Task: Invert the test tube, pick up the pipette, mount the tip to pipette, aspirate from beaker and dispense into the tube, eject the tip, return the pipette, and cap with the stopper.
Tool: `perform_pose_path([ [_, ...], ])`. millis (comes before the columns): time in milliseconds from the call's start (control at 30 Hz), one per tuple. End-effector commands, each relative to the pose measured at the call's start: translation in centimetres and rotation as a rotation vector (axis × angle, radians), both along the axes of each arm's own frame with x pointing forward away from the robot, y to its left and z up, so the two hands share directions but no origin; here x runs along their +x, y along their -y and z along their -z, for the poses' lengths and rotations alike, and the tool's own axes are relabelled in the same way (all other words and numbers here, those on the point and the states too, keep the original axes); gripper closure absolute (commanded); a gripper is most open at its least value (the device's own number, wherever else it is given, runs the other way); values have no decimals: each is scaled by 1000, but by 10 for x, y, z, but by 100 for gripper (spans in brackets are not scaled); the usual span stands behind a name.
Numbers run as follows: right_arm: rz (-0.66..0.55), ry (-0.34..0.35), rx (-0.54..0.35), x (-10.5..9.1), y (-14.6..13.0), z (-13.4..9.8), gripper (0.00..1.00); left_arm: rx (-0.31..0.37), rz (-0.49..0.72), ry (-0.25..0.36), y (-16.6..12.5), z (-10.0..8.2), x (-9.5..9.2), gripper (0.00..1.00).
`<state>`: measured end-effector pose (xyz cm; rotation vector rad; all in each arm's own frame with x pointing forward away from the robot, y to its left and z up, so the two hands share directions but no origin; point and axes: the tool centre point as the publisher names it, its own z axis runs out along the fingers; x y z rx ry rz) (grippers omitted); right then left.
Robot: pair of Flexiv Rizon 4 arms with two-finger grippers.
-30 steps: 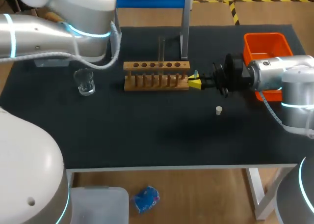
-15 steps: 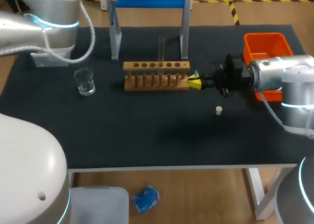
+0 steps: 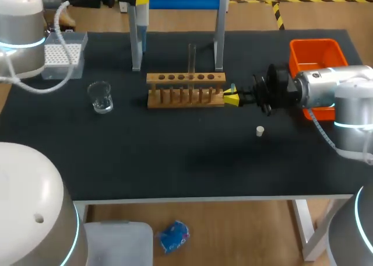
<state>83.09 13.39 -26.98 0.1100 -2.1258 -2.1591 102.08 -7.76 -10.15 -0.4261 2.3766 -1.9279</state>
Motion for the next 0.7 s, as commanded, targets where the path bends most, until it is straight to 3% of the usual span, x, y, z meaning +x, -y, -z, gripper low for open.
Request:
perform_pose_path([
  [33, 2, 1, 0, -1, 0, 0, 100, 1, -2, 3, -13, -3, -6, 100],
  [467, 2, 1, 0, -1, 0, 0, 100, 1, -2, 3, -13, -3, -6, 100],
  [667, 2, 1, 0, -1, 0, 0, 100, 81, 20, 31, 11, -8, -44, 100],
  [700, 2, 1, 0, -1, 0, 0, 100, 68, 17, 40, 14, -10, -53, 100],
])
